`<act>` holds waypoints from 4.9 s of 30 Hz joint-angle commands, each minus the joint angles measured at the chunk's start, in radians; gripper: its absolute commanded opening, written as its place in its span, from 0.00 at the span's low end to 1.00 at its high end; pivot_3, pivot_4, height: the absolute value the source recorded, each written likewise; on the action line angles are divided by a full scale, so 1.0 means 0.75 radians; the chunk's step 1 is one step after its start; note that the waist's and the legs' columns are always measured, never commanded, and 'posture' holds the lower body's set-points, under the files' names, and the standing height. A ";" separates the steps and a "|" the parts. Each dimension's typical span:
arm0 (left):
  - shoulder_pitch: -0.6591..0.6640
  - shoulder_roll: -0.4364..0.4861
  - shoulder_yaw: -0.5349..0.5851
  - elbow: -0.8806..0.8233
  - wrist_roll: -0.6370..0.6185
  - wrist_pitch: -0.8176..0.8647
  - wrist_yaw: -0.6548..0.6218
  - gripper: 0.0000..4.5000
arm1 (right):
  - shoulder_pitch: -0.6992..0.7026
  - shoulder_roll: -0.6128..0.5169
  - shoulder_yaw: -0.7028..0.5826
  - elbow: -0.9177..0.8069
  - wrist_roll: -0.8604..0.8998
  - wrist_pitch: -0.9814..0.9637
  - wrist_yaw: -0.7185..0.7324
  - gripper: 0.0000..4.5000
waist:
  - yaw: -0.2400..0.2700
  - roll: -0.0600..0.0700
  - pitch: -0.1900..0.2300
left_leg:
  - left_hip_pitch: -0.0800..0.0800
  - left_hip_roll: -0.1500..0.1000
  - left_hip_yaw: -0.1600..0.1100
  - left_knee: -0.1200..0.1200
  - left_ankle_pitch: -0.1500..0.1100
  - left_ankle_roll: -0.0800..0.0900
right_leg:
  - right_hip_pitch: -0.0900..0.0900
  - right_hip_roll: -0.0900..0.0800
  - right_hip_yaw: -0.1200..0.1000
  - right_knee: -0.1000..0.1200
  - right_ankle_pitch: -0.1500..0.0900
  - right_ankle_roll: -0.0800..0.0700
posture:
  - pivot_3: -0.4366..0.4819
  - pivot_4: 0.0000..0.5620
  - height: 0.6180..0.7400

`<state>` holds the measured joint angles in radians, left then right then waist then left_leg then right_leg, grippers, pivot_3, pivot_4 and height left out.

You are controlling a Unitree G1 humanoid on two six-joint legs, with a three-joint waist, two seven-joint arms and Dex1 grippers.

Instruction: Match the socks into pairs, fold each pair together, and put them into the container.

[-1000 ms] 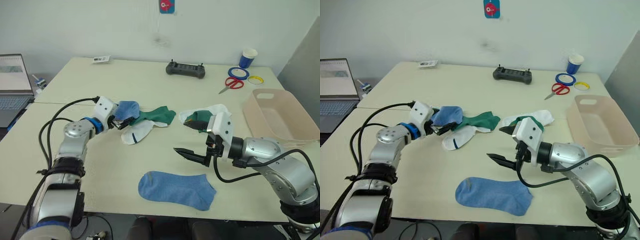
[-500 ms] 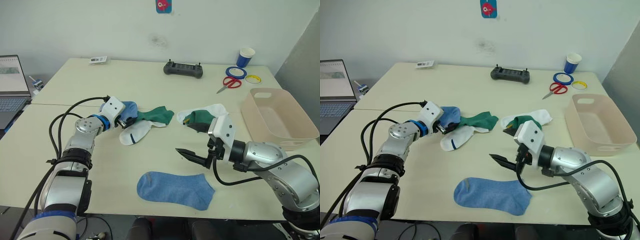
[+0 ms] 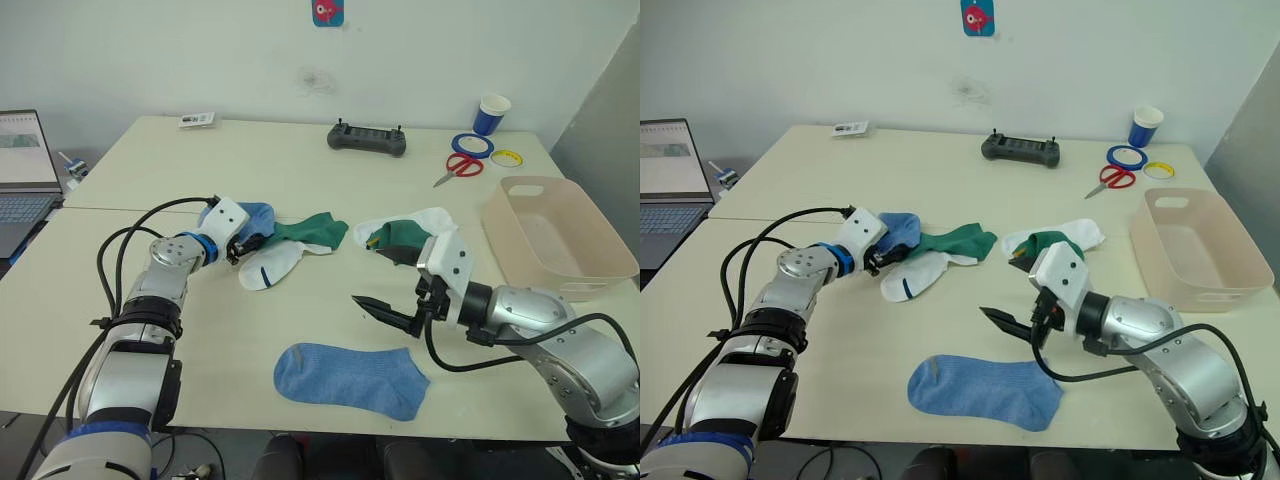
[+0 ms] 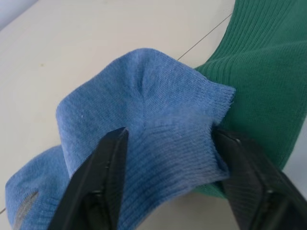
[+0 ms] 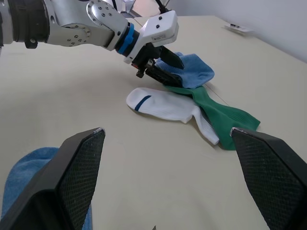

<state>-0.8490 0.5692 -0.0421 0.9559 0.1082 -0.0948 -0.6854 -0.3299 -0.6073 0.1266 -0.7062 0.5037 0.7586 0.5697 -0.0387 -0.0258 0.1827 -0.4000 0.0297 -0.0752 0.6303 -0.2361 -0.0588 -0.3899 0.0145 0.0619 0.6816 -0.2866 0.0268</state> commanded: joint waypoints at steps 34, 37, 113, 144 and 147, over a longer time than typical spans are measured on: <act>0.337 -0.371 0.036 -1.529 -0.837 1.598 0.166 0.00 | 0.218 -0.153 -0.166 -0.143 -0.001 0.077 -0.022 1.00 | 0.017 0.000 0.000 | 0.000 -0.001 -0.002 0.004 0.000 -0.001 | 0.004 -0.002 0.000 0.000 -0.003 0.005 | 0.48 0.27 1.00; 0.362 -0.467 -0.043 -1.499 -0.792 1.529 0.218 0.00 | 0.276 -0.197 -0.197 -0.159 -0.007 0.090 -0.024 1.00 | 0.011 0.000 0.000 | 0.000 -0.001 -0.002 0.006 0.000 -0.001 | 0.004 -0.001 0.001 0.000 -0.002 0.005 | 0.48 0.27 1.00; 0.106 0.020 -0.443 -0.393 0.081 -0.614 -0.629 0.00 | 0.021 -0.249 0.319 0.800 -1.036 -1.219 0.186 0.21 | 0.009 0.001 0.000 | 0.002 -0.001 0.005 0.005 0.000 0.000 | 0.002 0.001 0.006 0.000 0.001 0.003 | 0.48 0.27 1.00; -0.045 0.059 -0.536 -0.658 -0.562 1.113 -1.063 0.00 | -0.046 -0.131 0.045 0.382 -0.044 0.269 0.185 0.01 | 0.008 0.002 0.001 | -0.003 0.000 -0.001 0.013 0.000 0.002 | 0.001 0.002 0.001 0.001 -0.002 0.004 | 0.48 0.27 1.00; -0.135 -0.025 -0.522 -0.394 -0.440 0.925 -0.977 0.00 | -0.117 -0.099 0.065 0.517 -0.141 0.205 0.132 0.01 | 0.005 0.002 0.001 | -0.003 0.000 0.000 0.013 0.000 0.002 | 0.001 0.003 0.002 0.001 -0.002 0.004 | 0.48 0.27 1.00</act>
<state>-0.9129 0.5610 -0.4471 0.5831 -0.2669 0.6783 -1.4472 -0.3839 -0.6827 0.1848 -0.3421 0.4399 0.9592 0.6907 -0.0352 -0.0240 0.1834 -0.4023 0.0296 -0.0751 0.6400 -0.2363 -0.0570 -0.3899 0.0165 0.0636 0.6826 -0.2880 0.0300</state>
